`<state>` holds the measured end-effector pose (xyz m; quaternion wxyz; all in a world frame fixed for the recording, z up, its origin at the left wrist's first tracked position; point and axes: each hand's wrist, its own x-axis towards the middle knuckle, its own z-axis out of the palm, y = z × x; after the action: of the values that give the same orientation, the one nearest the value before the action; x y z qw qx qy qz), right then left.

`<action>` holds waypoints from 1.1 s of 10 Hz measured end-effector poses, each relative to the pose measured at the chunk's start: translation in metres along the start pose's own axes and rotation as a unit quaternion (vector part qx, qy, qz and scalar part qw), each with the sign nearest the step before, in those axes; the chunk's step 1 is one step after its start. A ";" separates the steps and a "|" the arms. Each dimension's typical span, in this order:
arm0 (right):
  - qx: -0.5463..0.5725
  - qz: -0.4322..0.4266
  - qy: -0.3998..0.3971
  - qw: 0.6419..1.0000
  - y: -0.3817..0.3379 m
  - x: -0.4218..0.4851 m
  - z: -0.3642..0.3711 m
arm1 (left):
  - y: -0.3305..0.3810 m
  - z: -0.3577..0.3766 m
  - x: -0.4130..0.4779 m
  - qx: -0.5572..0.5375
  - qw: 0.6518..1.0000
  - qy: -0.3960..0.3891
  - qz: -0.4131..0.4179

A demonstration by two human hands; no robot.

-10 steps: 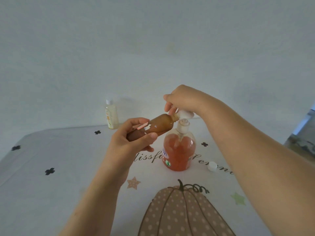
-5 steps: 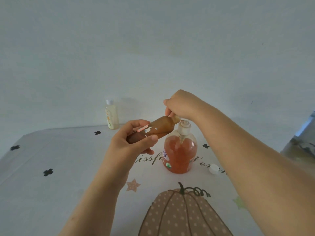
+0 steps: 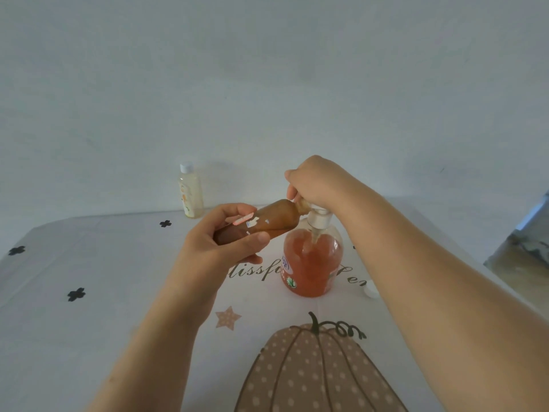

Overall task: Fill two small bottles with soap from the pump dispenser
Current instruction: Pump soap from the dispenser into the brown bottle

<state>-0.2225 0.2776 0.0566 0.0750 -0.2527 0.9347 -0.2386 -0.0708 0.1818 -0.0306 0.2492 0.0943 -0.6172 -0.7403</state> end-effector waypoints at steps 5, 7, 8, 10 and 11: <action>-0.028 0.036 -0.010 0.999 -0.012 0.003 -0.010 | 0.005 0.008 -0.007 -0.022 1.000 0.004 0.007; 0.010 0.037 0.002 0.999 -0.010 0.005 -0.007 | 0.005 0.005 -0.004 -0.015 1.000 0.001 0.002; 0.011 0.044 -0.006 0.999 -0.009 0.006 -0.005 | 0.003 0.003 -0.002 -0.005 1.000 -0.003 0.001; 0.017 0.030 0.001 0.999 0.001 0.012 0.006 | -0.001 -0.002 0.002 -0.003 1.000 -0.011 -0.016; 0.027 0.027 0.001 0.999 0.002 0.012 0.007 | -0.002 -0.002 0.002 -0.004 1.000 -0.014 -0.018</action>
<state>-0.2318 0.2706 0.0492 0.0875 -0.2248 0.9344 -0.2622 -0.0723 0.1791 -0.0329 0.2272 0.0941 -0.6159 -0.7485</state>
